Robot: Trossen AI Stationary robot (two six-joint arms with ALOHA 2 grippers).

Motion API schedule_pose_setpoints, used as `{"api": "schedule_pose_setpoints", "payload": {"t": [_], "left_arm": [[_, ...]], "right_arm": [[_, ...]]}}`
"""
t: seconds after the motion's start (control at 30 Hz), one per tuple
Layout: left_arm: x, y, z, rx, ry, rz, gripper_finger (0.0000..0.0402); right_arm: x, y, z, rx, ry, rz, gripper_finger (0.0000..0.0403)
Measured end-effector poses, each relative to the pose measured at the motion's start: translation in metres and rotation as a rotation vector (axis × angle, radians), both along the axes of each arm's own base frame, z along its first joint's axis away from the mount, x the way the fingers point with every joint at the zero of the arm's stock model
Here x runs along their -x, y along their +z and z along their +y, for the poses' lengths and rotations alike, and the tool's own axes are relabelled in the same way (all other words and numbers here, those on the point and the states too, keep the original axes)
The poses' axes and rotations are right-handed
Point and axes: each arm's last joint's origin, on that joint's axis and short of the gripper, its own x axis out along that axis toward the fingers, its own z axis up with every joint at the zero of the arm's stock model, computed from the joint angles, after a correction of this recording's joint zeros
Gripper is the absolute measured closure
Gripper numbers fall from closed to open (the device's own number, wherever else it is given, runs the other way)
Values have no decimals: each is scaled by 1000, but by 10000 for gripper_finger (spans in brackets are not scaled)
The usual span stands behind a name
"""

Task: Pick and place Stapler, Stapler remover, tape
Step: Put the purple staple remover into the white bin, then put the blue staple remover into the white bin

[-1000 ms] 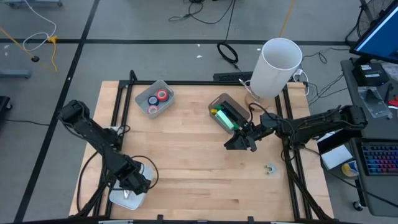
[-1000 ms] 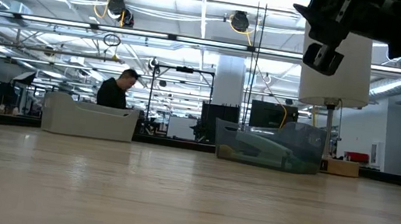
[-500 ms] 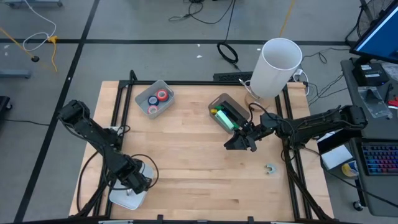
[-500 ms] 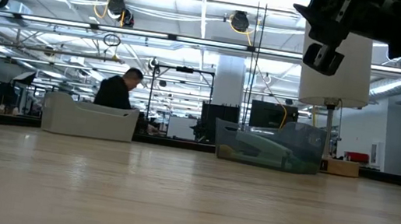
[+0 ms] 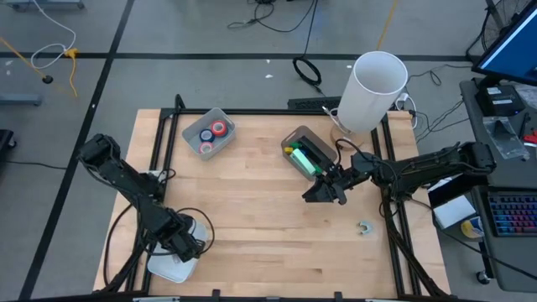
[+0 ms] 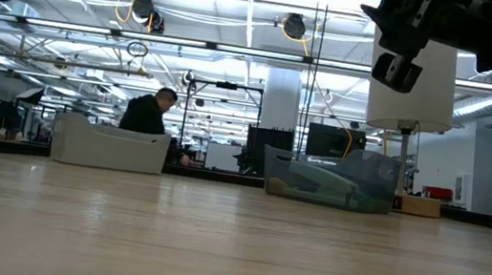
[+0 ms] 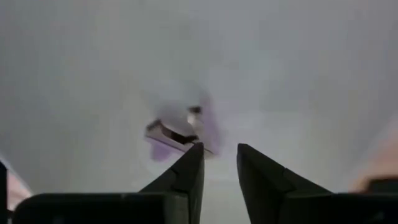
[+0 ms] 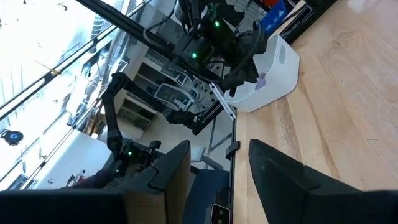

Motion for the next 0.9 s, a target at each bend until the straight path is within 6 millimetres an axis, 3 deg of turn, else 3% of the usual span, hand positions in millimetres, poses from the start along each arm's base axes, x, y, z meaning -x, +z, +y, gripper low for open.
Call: {"api": "schedule_pose_setpoints", "payload": {"t": [0.13, 0.3, 0.43, 0.53, 0.63, 0.9], "left_arm": [[-1, 17, 2, -7, 39, -60, 294], [-1, 59, 11, -89, 87, -262, 303], [-6, 98, 20, -244, 93, -602, 308], [-14, 120, 25, -463, 70, -888, 309], [-28, 130, 29, -650, -2, -1064, 309], [-75, 132, 57, -824, -283, -1171, 309]], "right_arm": [[1, 0, 2, 55, 87, -29, 248], [4, -1, 6, 71, 254, -40, 248], [6, -1, 9, 8, 363, -2, 248], [8, -4, 12, -51, 443, 66, 248], [11, -9, 17, -117, 514, 175, 248], [30, -30, 32, -253, 621, 567, 248]]}}
